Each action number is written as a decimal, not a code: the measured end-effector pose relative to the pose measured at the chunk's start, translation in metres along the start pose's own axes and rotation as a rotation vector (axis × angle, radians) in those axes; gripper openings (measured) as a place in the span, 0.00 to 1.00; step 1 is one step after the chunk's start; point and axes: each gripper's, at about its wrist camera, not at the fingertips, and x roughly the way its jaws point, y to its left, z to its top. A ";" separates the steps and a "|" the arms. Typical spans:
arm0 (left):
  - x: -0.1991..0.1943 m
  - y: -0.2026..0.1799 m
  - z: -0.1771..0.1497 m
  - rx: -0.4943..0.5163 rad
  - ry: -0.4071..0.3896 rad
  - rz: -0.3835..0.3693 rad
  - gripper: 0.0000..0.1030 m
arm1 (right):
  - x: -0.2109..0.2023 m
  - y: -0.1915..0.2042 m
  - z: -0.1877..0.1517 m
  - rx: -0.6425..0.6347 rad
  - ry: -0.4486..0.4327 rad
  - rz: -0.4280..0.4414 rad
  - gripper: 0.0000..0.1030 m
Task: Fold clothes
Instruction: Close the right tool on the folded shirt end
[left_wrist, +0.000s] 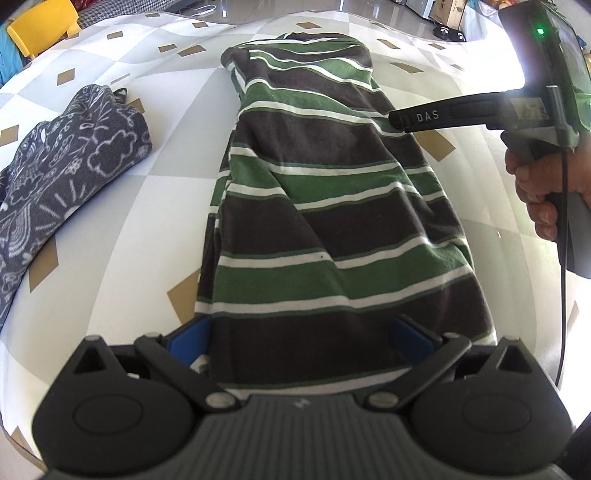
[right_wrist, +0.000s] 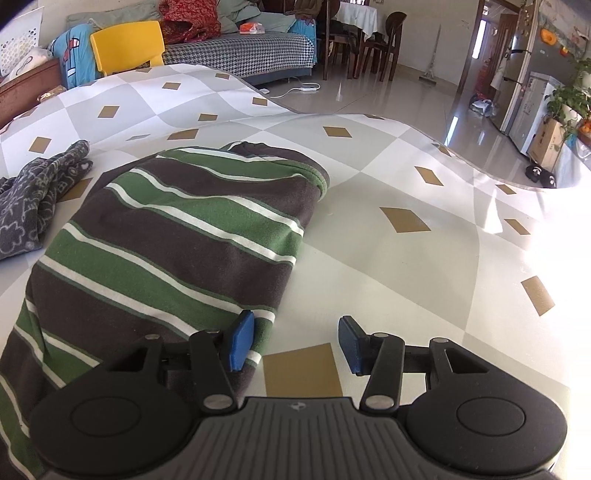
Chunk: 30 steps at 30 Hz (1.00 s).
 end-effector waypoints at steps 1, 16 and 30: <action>0.000 0.001 0.000 -0.003 0.001 0.007 1.00 | -0.001 0.001 -0.001 -0.012 -0.002 -0.011 0.46; -0.004 0.022 -0.001 -0.121 0.016 0.045 1.00 | -0.004 -0.015 0.006 0.171 -0.017 0.055 0.45; 0.002 0.010 0.004 -0.083 0.025 0.077 1.00 | 0.023 -0.019 0.021 0.335 -0.058 0.150 0.46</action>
